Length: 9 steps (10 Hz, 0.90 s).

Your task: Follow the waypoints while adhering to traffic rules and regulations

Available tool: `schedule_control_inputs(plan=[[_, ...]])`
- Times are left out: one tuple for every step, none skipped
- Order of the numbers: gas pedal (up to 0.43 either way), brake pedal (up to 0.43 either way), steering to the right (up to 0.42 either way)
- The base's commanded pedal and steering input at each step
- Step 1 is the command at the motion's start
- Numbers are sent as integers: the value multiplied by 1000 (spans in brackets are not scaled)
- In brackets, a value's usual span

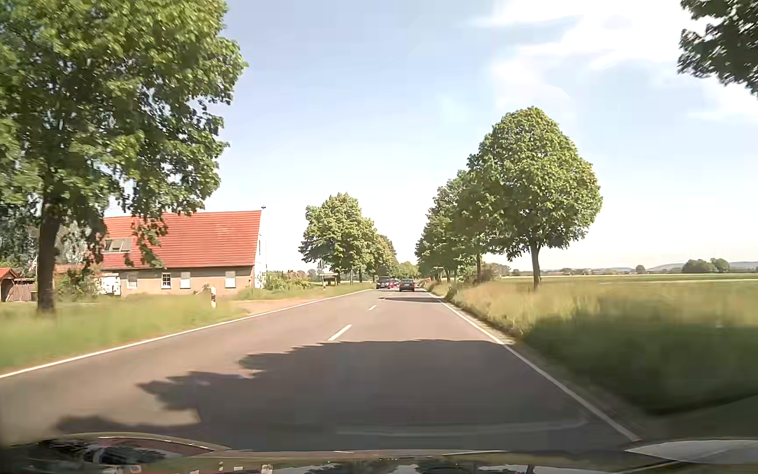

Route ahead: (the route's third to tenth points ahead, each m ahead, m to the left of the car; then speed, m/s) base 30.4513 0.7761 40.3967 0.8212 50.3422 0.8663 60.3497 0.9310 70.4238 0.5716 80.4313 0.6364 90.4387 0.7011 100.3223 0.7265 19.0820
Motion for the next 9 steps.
schedule_control_inputs(plan=[[358,0,1],[358,0,1],[358,0,1],[358,0,1],[358,0,1],[358,0,1],[350,0,1],[350,0,1],[350,0,1]])
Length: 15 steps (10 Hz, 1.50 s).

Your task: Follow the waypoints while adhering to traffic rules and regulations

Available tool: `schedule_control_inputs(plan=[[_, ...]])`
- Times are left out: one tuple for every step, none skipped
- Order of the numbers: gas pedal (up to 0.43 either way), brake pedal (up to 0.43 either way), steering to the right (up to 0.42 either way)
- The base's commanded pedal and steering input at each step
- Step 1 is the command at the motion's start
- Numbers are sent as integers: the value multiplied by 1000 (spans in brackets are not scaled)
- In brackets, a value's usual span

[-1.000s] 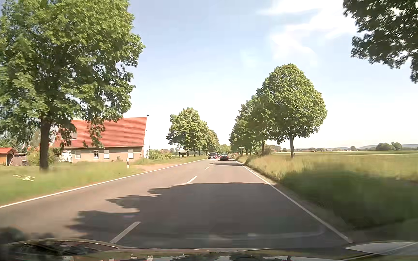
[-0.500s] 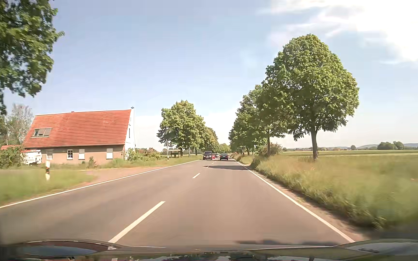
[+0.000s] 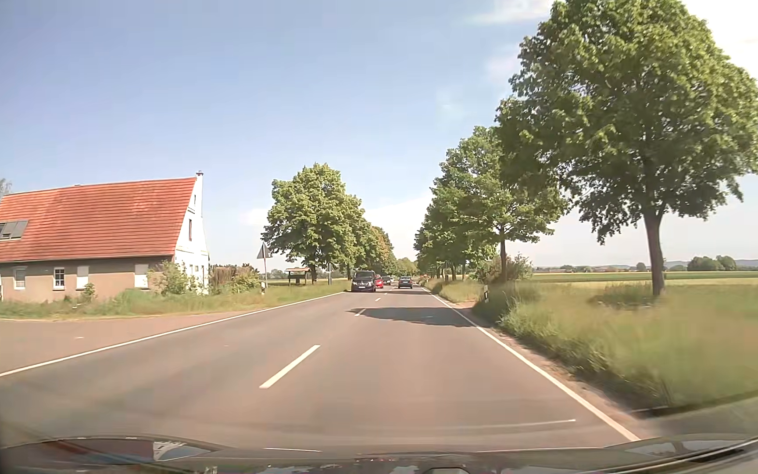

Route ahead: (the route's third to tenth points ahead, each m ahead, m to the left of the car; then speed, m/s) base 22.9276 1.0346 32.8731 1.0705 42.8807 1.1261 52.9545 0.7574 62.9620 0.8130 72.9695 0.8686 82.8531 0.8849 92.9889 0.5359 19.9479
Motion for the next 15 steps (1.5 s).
schedule_control_inputs(plan=[[350,0,1],[350,0,1],[350,0,1],[350,0,1],[350,0,1],[339,0,0],[331,0,0],[331,0,0],[331,0,0],[319,0,0],[319,0,0],[299,0,0],[299,0,0],[287,0,0],[287,0,0]])
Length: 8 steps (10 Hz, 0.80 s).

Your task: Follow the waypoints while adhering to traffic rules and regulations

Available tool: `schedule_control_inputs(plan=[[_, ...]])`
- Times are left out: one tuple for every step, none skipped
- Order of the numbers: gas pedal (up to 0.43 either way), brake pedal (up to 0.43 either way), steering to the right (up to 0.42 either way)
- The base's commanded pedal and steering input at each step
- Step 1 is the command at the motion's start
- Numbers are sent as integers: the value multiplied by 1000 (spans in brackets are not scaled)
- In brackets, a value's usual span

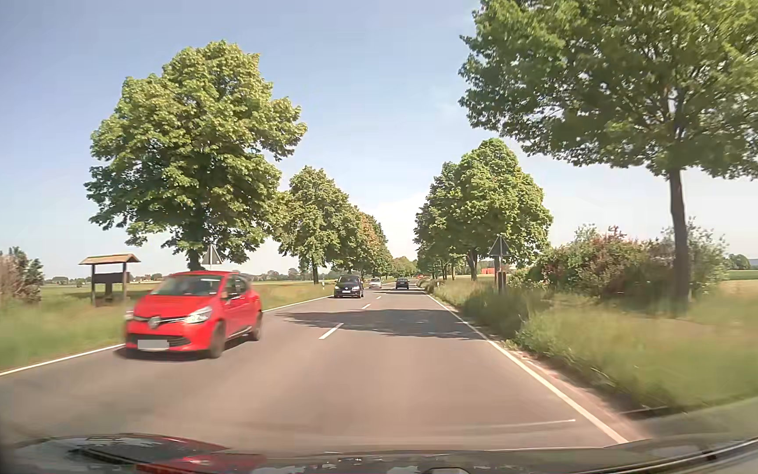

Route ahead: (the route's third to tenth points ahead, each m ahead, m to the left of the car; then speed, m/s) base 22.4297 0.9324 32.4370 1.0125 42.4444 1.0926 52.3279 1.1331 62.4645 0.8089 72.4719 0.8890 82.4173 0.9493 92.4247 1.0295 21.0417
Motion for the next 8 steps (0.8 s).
schedule_control_inputs(plan=[[287,0,0],[280,0,0],[280,0,0],[268,0,0],[260,0,0],[260,0,0],[260,0,0],[260,0,0]])
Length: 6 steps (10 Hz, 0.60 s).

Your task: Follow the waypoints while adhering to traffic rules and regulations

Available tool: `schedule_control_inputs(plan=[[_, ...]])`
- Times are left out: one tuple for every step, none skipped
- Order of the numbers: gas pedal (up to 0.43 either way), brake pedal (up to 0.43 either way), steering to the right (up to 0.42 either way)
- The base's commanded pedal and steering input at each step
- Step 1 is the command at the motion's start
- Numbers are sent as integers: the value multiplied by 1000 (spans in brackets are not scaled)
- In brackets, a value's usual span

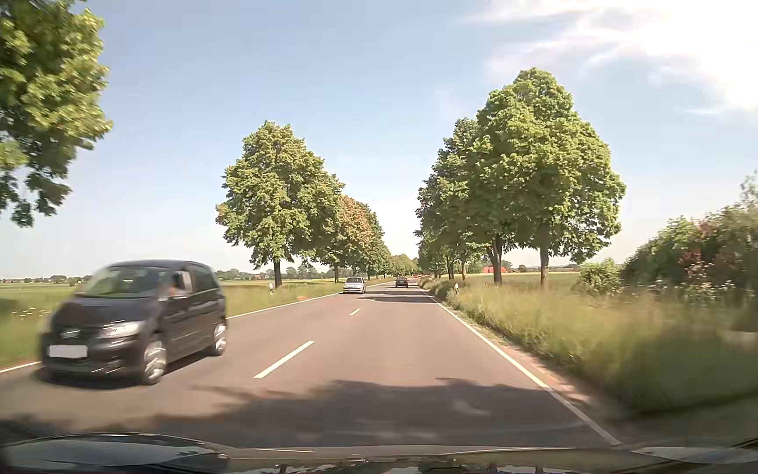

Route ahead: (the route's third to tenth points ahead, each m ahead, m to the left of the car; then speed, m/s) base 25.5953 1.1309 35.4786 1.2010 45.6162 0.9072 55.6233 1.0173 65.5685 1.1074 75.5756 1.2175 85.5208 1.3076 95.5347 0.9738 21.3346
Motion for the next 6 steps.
schedule_control_inputs(plan=[[260,0,0],[260,0,0],[260,0,-1],[260,0,-1],[248,0,0],[248,0,-1]])
